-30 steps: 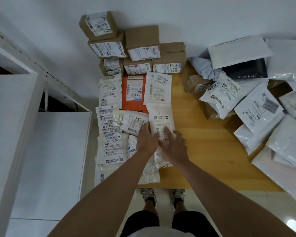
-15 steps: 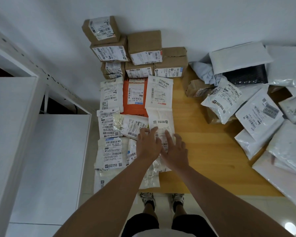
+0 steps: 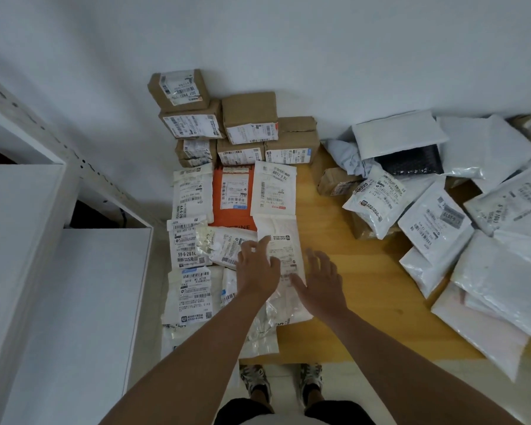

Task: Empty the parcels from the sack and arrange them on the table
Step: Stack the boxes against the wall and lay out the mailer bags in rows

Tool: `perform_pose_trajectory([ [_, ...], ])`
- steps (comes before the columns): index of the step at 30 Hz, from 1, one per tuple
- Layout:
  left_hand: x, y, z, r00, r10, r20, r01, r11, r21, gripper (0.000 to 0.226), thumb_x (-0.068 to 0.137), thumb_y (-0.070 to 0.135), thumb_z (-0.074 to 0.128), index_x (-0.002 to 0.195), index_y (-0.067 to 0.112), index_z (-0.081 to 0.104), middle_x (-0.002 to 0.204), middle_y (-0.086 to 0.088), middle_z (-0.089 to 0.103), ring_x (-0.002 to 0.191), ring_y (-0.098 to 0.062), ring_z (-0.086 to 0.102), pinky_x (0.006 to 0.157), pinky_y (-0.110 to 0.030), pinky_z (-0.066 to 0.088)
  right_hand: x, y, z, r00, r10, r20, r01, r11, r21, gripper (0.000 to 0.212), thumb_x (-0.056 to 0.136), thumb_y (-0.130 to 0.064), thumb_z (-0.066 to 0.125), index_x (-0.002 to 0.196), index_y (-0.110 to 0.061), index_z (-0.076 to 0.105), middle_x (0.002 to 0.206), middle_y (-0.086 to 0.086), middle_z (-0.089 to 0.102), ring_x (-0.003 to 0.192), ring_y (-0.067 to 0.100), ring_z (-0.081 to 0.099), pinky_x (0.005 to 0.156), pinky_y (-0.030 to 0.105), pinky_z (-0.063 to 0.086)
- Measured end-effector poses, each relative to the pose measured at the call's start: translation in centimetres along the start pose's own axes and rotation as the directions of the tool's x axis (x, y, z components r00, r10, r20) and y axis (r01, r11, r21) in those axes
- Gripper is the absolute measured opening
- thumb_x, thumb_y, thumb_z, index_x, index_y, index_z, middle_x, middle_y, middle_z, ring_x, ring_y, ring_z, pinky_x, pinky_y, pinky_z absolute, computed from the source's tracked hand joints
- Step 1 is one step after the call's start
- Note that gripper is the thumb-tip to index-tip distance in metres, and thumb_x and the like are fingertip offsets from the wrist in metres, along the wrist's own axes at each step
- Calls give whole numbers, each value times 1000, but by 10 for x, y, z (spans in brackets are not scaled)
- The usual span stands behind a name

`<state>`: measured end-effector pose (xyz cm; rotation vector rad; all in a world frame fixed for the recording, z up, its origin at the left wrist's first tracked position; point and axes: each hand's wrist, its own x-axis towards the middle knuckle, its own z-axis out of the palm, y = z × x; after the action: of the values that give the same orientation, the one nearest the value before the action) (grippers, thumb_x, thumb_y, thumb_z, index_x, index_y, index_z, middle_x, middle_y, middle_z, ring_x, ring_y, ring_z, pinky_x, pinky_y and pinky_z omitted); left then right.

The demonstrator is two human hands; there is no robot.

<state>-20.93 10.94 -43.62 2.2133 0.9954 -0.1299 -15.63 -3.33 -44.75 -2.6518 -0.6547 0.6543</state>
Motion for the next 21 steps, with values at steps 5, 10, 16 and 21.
perform_pose_trajectory([
  [5, 13, 35, -8, 997, 71, 5, -71, 997, 1, 52, 95, 26, 50, 145, 28, 37, 142, -5, 30, 127, -27, 40, 100, -41, 41, 11, 12, -52, 975, 19, -222, -27, 999, -34, 67, 89, -51, 45, 146, -16, 39, 144, 10, 44, 129, 32, 39, 100, 50, 37],
  [10, 23, 100, 7, 990, 124, 69, -122, 992, -36, 56, 93, 25, 50, 147, 21, 32, 146, -7, 28, 129, -26, 36, 101, -41, 39, 32, 63, -107, 914, 118, -389, -124, 992, 10, 64, 83, -49, 49, 139, -17, 47, 138, 10, 46, 130, 35, 39, 99, 56, 38],
  [16, 55, 183, 43, 977, 211, 38, -212, 977, 25, 64, 93, 36, 52, 152, 29, 26, 158, -6, 24, 146, -27, 17, 118, -48, 21, 91, 123, -159, 927, 163, -338, -177, 984, -12, 66, 90, -45, 56, 145, -16, 34, 159, 13, 18, 148, 35, 7, 115, 59, 14],
  [21, 90, 237, 62, 992, 116, 53, -123, 983, 136, 69, 96, 54, 44, 154, 36, 11, 164, -6, -5, 150, -29, -3, 119, -48, 11, 156, 162, -220, 950, 95, -297, -131, 986, -105, 79, 88, -56, 53, 152, -25, 18, 163, 7, 3, 149, 36, -2, 115, 64, 13],
])
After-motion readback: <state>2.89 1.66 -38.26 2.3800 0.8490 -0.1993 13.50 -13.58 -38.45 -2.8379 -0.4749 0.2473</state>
